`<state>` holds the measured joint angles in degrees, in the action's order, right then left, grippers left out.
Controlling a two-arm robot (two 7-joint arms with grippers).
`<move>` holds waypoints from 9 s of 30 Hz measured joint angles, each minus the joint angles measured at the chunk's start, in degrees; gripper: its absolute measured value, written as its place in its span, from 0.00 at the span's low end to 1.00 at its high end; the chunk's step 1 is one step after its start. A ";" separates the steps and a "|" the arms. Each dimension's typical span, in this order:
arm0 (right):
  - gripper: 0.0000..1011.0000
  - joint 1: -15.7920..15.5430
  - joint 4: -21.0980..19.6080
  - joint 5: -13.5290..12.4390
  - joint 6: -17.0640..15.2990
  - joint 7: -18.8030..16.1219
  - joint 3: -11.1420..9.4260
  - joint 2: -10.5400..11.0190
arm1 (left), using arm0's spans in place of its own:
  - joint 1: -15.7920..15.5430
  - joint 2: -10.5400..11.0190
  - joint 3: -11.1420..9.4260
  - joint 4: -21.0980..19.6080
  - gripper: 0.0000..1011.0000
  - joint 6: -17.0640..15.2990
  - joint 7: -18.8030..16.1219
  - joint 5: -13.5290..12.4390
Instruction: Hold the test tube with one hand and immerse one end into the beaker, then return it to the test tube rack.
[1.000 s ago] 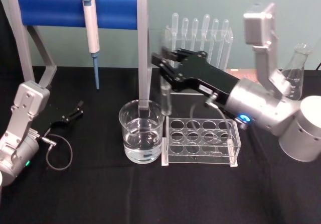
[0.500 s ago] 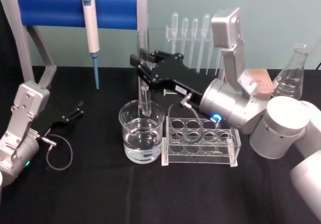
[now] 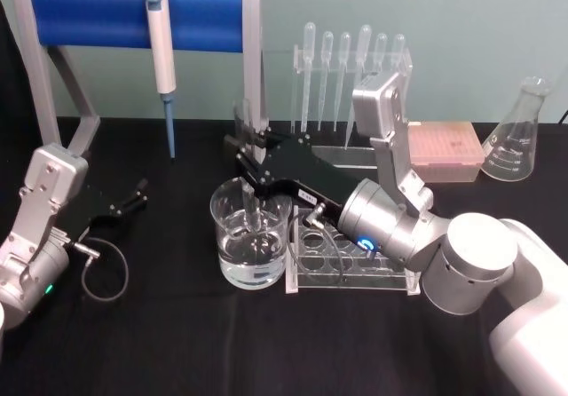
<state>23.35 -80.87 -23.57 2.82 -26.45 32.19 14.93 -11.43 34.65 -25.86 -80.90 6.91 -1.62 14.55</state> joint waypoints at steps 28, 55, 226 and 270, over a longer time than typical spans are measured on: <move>0.22 -3.70 1.78 3.39 0.14 1.11 -1.63 -2.35 | 0.00 0.00 0.00 0.00 0.99 0.00 0.00 0.00; 0.22 -3.66 1.63 3.52 -0.04 1.08 -1.65 -2.30 | 0.00 0.00 0.00 0.00 0.99 0.00 0.00 0.00; 0.22 -3.65 1.63 3.47 -0.03 1.07 -1.65 -2.30 | 0.00 0.00 0.00 0.00 0.99 0.00 0.00 0.00; 0.22 -3.65 1.63 3.47 -0.04 1.07 -1.66 -2.30 | 0.00 0.00 0.00 0.00 0.99 0.00 0.00 0.00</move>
<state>19.70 -79.24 -20.10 2.78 -25.37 30.54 12.64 -11.43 34.64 -25.86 -80.90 6.91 -1.62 14.55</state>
